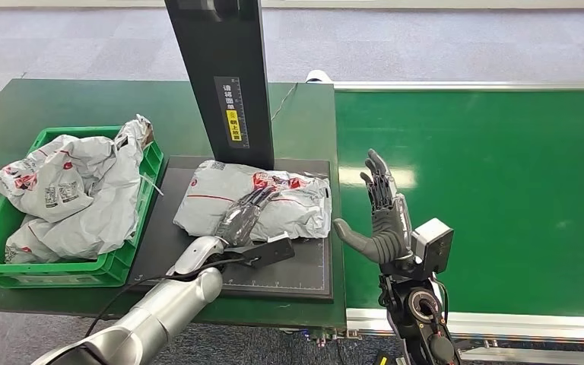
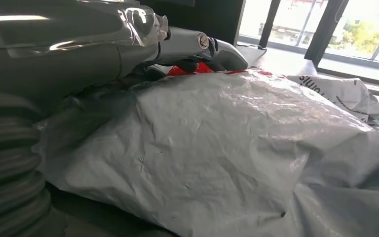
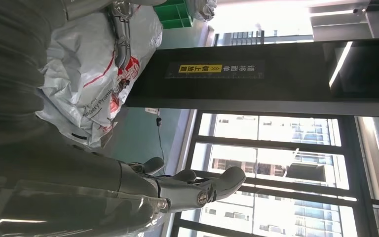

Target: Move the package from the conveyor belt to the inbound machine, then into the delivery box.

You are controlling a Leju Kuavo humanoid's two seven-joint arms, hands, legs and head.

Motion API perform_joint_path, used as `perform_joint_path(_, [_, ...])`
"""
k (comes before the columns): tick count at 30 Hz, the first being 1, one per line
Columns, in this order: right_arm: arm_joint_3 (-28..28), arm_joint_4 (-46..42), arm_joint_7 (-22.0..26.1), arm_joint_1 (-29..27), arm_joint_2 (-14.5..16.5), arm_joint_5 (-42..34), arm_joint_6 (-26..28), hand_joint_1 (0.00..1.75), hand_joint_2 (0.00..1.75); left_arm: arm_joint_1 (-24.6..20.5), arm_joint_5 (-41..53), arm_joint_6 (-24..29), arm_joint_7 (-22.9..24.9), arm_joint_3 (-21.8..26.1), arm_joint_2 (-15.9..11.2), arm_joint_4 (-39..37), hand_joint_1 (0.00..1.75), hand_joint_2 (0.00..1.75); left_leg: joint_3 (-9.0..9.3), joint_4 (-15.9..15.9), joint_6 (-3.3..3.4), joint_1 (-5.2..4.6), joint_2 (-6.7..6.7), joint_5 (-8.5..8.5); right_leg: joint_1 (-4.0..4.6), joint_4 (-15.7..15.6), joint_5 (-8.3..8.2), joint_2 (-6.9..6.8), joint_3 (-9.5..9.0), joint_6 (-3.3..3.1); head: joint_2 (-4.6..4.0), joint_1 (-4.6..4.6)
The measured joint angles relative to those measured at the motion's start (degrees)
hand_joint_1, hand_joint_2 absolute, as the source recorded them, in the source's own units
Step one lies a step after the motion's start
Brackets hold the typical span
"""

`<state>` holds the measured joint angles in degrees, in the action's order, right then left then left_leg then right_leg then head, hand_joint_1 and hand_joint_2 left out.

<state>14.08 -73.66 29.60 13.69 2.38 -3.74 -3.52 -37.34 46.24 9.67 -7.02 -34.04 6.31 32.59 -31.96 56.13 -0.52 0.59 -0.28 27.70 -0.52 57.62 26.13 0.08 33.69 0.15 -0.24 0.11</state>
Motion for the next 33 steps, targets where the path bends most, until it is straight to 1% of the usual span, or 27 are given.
perform_joint_path(1, [0.00, 0.00, -0.03, 0.00, -0.01, 0.00, 0.00, 0.00, 1.75, 0.01, -0.42, 0.44, -0.44, 0.24, -0.01, -0.07, 1.27, 1.75, 0.00, 0.00, 0.00, 0.00, 0.00, 0.00, 0.00, 0.00, 0.00, 0.00, 0.00, 0.00, 0.00, 0.00])
perform_joint_path(2, [0.00, 0.00, -0.07, 0.00, -0.01, 0.00, 0.00, 0.00, 1.75, 0.03, -1.00, 1.04, -1.00, 0.54, -0.02, -0.09, 1.53, 1.75, 0.00, 0.00, 0.00, 0.00, 0.00, 0.00, 0.00, 0.00, 0.00, 0.00, 0.00, 0.00, 0.00, -0.01])
perform_joint_path(4, [0.00, 0.00, -0.12, 0.00, -0.03, -0.01, 0.01, 0.00, 1.75, 0.08, -2.34, 2.29, -2.16, 1.30, -0.09, 0.29, 1.68, 1.75, 0.00, 0.00, 0.00, 0.00, -0.01, 0.00, 0.00, 0.00, 0.00, 0.00, 0.01, 0.00, 0.00, -0.01])
perform_joint_path(5, [0.00, 0.00, -0.13, 0.00, -0.04, -0.02, 0.01, 0.00, 1.75, 0.12, -3.08, 2.81, -2.65, 1.72, -0.17, 0.76, 1.72, 1.75, 0.00, 0.00, 0.00, 0.00, -0.01, 0.00, 0.00, 0.00, 0.00, 0.00, 0.01, 0.00, 0.00, -0.01])
perform_joint_path(10, [0.00, 0.02, -0.13, 0.02, -0.16, -0.22, 0.07, 0.00, 1.75, 0.44, -7.99, 3.57, -5.32, 3.92, -0.87, 4.64, 1.75, 1.75, -0.02, 0.00, 0.00, 0.00, -0.01, 0.00, 0.00, 0.01, 0.00, 0.00, 0.01, 0.00, 0.00, -0.01])
perform_joint_path(13, [0.00, 0.02, 0.01, -0.01, -0.42, -0.50, 0.32, 0.00, 1.75, 1.66, -14.93, 2.59, -8.78, 5.63, -1.63, 8.66, 1.75, 1.75, -0.02, 0.00, 0.00, 0.00, 0.00, 0.00, 0.00, 0.01, 0.00, 0.00, 0.02, 0.00, 0.00, 0.00])
perform_joint_path(15, [0.00, 0.02, 0.22, -0.14, -0.77, -0.72, 0.65, 0.00, 1.75, 2.99, -21.13, 1.26, -10.56, 7.09, -2.67, 13.26, 1.75, 1.75, -0.02, 0.00, 0.00, 0.00, 0.01, 0.00, 0.00, 0.01, 0.00, 0.01, 0.03, 0.00, 0.00, 0.00])
perform_joint_path(19, [0.00, -0.20, 0.54, -1.19, -1.52, -0.95, 1.51, 0.00, 1.75, 5.72, -29.01, -1.28, -11.62, 9.38, -5.20, 22.79, 1.75, 1.75, -0.03, -0.01, 0.00, 0.00, -0.01, 0.00, 0.00, 0.01, 0.01, 0.00, 0.04, 0.00, 0.00, 0.00])
perform_joint_path(23, [-0.04, -1.44, 0.56, -2.94, -2.20, -1.03, 2.40, 0.00, 1.75, 9.76, -38.36, -4.41, -14.24, 12.00, -7.09, 32.72, 1.75, 1.75, -0.04, -0.02, -0.01, 0.00, 0.08, 0.01, 0.01, 0.01, 0.02, 0.06, 0.07, 0.00, 0.00, 0.00])
perform_joint_path(27, [-0.13, -2.63, 0.56, -4.37, -2.77, -1.02, 2.67, 0.00, 1.75, 12.82, -41.55, -5.44, -14.66, 14.13, -8.75, 40.82, 1.75, 1.75, -0.07, -0.02, -0.01, 0.00, 0.06, 0.01, 0.00, 0.01, 0.03, 0.06, 0.08, 0.00, 0.00, 0.00])
perform_joint_path(30, [-0.13, -3.13, 0.57, -4.71, -2.90, -0.94, 2.90, 0.00, 1.75, 14.00, -42.25, -5.57, -15.09, 14.88, -9.36, 43.96, 1.75, 1.75, -0.05, -0.02, -0.01, 0.00, 0.05, 0.01, 0.00, 0.01, 0.02, 0.06, 0.07, 0.00, 0.00, 0.01])
perform_joint_path(33, [-0.33, -3.78, 0.71, -5.50, -2.87, -0.42, 3.44, 0.00, 1.75, 15.35, -45.12, -5.48, -17.19, 15.97, -9.87, 47.24, 1.75, 1.75, -0.03, -0.02, -0.01, 0.00, 0.06, 0.01, 0.00, 0.01, 0.02, 0.07, 0.06, 0.00, 0.00, 0.00])
